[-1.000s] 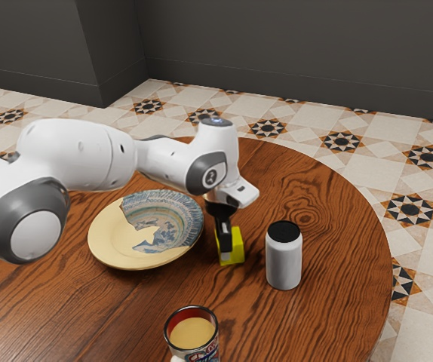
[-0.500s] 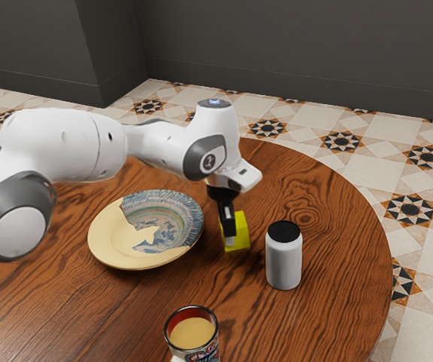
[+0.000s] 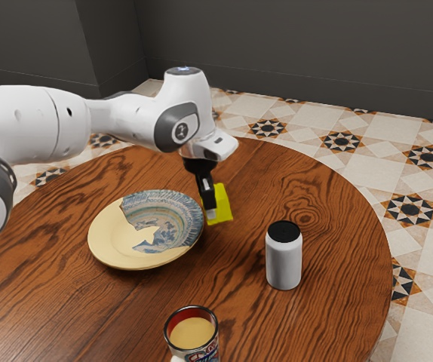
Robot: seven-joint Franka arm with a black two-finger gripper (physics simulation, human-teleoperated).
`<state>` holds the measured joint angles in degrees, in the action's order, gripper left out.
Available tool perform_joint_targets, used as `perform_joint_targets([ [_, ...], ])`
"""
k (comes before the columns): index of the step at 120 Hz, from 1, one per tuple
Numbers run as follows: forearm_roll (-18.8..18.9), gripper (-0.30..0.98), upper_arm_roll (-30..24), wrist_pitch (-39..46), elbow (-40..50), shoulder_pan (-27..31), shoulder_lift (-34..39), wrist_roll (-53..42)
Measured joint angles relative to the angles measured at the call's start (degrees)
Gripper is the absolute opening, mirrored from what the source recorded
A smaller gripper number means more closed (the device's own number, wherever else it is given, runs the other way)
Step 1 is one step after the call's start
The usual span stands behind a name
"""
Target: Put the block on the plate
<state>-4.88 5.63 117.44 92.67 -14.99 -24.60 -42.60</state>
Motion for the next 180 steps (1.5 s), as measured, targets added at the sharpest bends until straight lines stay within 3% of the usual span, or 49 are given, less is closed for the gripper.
perform_joint_targets([
  [35, 0.0, 0.38, 0.2, -0.2, 4.3, 8.6, 3.3, -1.7],
  [79, 0.0, 0.38, 0.3, 0.0, 7.3, 14.6, 5.0, -4.0],
  [180, -0.1, 0.38, 0.3, 2.5, 9.6, 16.6, 0.4, -6.5],
])
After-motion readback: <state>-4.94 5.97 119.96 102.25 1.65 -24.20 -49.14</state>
